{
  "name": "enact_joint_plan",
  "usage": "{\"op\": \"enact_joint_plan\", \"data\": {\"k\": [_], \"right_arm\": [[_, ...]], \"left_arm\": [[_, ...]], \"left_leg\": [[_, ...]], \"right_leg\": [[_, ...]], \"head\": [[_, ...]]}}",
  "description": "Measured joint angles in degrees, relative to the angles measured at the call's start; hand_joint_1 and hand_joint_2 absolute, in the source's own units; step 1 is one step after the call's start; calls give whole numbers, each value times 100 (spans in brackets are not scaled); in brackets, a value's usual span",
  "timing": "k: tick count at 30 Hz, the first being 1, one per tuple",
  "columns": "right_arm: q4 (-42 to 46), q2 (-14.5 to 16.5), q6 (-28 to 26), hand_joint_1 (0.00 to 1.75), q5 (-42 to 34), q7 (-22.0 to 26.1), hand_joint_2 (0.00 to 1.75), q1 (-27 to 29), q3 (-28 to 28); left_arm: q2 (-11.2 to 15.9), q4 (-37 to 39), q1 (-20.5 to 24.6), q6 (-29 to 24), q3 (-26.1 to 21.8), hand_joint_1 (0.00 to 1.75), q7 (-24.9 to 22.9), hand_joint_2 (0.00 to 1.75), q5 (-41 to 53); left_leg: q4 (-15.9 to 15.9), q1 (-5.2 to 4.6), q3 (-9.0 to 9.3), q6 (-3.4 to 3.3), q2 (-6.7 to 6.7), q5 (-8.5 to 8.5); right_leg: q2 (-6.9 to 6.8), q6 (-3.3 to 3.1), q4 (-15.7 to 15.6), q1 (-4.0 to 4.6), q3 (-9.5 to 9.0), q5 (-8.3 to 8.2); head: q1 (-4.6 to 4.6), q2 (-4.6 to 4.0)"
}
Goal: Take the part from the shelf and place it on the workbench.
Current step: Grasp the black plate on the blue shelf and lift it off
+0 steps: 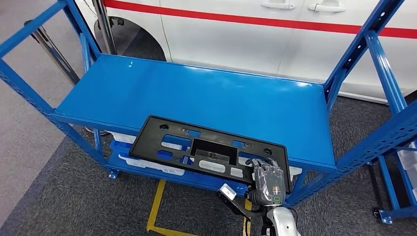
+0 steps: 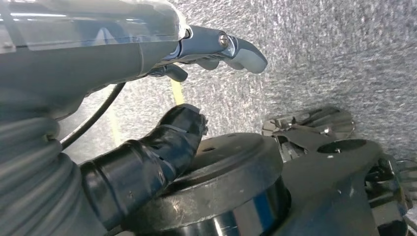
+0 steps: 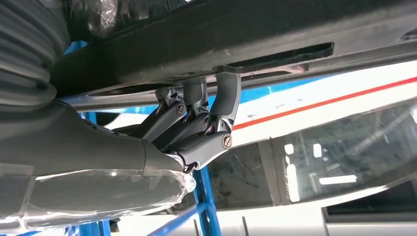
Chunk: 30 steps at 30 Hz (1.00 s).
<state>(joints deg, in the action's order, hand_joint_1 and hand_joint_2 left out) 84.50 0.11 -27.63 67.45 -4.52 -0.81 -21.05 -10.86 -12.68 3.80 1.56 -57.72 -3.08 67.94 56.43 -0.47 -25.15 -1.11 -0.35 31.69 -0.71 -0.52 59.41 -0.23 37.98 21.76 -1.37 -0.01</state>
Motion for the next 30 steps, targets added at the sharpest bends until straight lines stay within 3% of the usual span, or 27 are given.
{"op": "enact_joint_plan", "data": {"k": [2,3,4,6,7,8,9,11,13,15,17,18,20,22,23,24,25,27,28,30], "right_arm": [[-13,3,20,175,-29,10,175,-15,-16],[-19,4,28,175,-45,17,175,-18,-23],[-27,4,32,175,-66,26,175,-19,-28],[-41,4,40,175,-103,53,175,-20,-41],[-48,4,43,175,-126,66,175,-20,-49],[-52,4,47,175,-156,79,175,-20,-56],[-57,4,51,175,-195,90,175,-21,-61],[-58,7,74,175,-322,131,175,-31,-67],[-54,18,120,175,-505,208,175,-50,-72],[-47,30,166,175,-707,302,175,-59,-74],[-40,39,211,175,-890,383,175,-61,-75],[-38,46,233,175,-975,418,175,-64,-76],[-34,72,271,175,-1168,507,175,-68,-77],[-33,97,316,175,-1425,638,175,-68,-78],[-32,107,352,175,-1572,709,175,-67,-78],[-31,118,408,175,-1751,788,175,-67,-78],[-26,128,482,175,-1957,876,175,-67,-77],[12,152,704,175,-2519,1102,175,-66,-77],[40,166,836,175,-2827,1220,175,-65,-76],[97,196,1143,175,-3466,1453,175,-64,-76]], "left_arm": [[-10,1,-2,2,-10,0,2,175,1],[-14,1,2,3,-16,0,3,175,1],[-20,1,7,3,-22,0,5,175,1],[-23,0,14,3,-35,0,11,175,1],[-25,0,14,3,-41,0,14,175,1],[-25,0,15,3,-46,0,15,175,1],[-25,0,15,3,-52,0,16,175,1],[-25,0,16,3,-72,0,23,175,1],[-26,0,19,3,-89,0,32,175,1],[-27,0,17,2,-95,0,35,175,1],[-25,0,10,1,-104,0,35,175,0],[-22,0,8,0,-111,0,37,175,0],[-16,-1,10,-1,-122,0,45,175,-1],[-11,-2,13,-1,-131,0,54,175,-1],[-10,-2,14,-2,-134,0,56,175,-1],[-9,-2,15,-2,-137,0,58,175,-1],[-9,-2,15,-3,-139,0,61,175,-1],[-11,-2,13,-3,-143,0,68,175,3],[-13,-1,11,-2,-144,0,74,175,7],[-17,0,6,1,-147,0,85,175,22]], "left_leg": [[-25,23,-81,-79,20,-126],[-42,36,-136,-128,35,-203],[-53,49,-202,-168,52,-278],[-22,40,-379,-211,66,-406],[6,38,-481,-208,70,-464],[39,36,-588,-202,72,-517],[76,36,-689,-192,74,-560],[156,38,-860,-162,73,-626],[214,28,-972,-109,73,-692],[204,22,-1020,-49,75,-787],[191,20,-1060,10,54,-821],[261,20,-1103,40,40,-716],[742,35,-1258,91,20,-233],[1473,46,-1407,130,19,220],[1713,53,-1412,146,19,279],[1762,62,-1335,159,19,213],[1598,75,-1163,171,20,62],[870,99,-672,187,11,-197],[533,100,-480,180,-1,-235],[238,82,-355,153,-25,-199]], "right_leg": [[18,61,-2,0,37,-13],[34,87,91,-1,83,130],[49,110,289,-5,149,378],[61,143,970,-21,306,964],[60,157,1309,-27,353,1113],[60,167,1531,-35,340,1123],[60,171,1566,-43,244,1017],[61,151,1057,-52,-227,753],[67,105,285,-29,-745,765],[75,62,-77,5,-922,840],[55,9,-151,-13,-866,753],[40,-28,-180,-29,-829,698],[8,-93,-203,-47,-739,590],[-4,-116,-187,-41,-611,501],[-9,-110,-171,-40,-545,463],[-12,-100,-147,-44,-479,430],[-11,-86,-115,-52,-417,405],[-6,-47,-27,-56,-297,371],[-3,-20,16,-49,-240,345],[1,33,61,-24,-148,266]], "head": [[0,0],[-2,0],[-3,-1],[-4,-1],[-3,-1],[-3,-1],[-2,-1],[-2,-1],[-1,-1],[-1,-1],[-1,-1],[3,0],[14,0],[21,-1],[20,-2],[21,-2],[21,-1],[21,-1],[20,-1],[15,0]]}}
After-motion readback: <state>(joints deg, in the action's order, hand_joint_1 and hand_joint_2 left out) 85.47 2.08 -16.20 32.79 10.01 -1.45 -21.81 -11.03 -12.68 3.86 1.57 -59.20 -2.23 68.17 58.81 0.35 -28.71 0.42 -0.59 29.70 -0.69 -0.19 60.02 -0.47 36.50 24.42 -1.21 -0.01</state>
